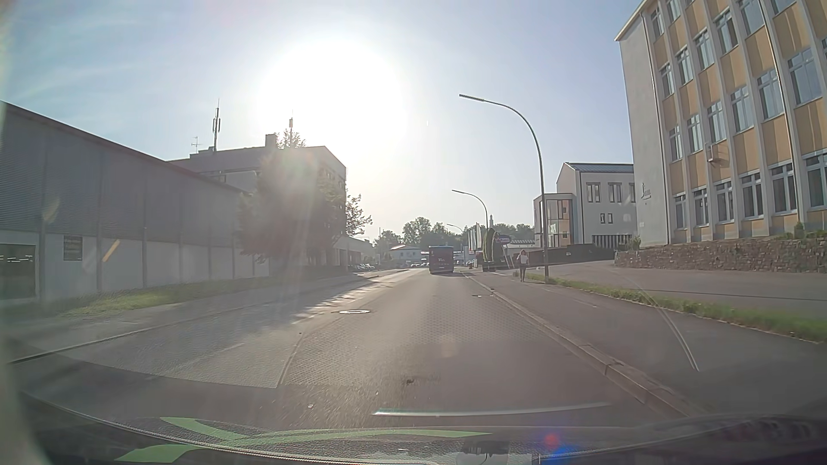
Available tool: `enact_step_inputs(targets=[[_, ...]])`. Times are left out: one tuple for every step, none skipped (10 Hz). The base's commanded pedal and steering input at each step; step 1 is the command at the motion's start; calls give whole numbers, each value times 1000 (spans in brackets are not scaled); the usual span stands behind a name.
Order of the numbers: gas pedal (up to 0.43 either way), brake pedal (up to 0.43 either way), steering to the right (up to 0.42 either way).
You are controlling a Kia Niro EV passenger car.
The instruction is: Follow the waypoints while adhering to traffic rules and regulations
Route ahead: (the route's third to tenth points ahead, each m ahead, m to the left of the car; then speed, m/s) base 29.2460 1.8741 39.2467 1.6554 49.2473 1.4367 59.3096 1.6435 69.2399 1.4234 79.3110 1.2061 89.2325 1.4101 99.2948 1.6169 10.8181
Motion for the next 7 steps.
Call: enact_step_inputs(targets=[[39,0,-1],[39,0,-1],[39,0,-1],[39,0,-1],[39,0,-1],[39,0,-1],[39,0,-1]])
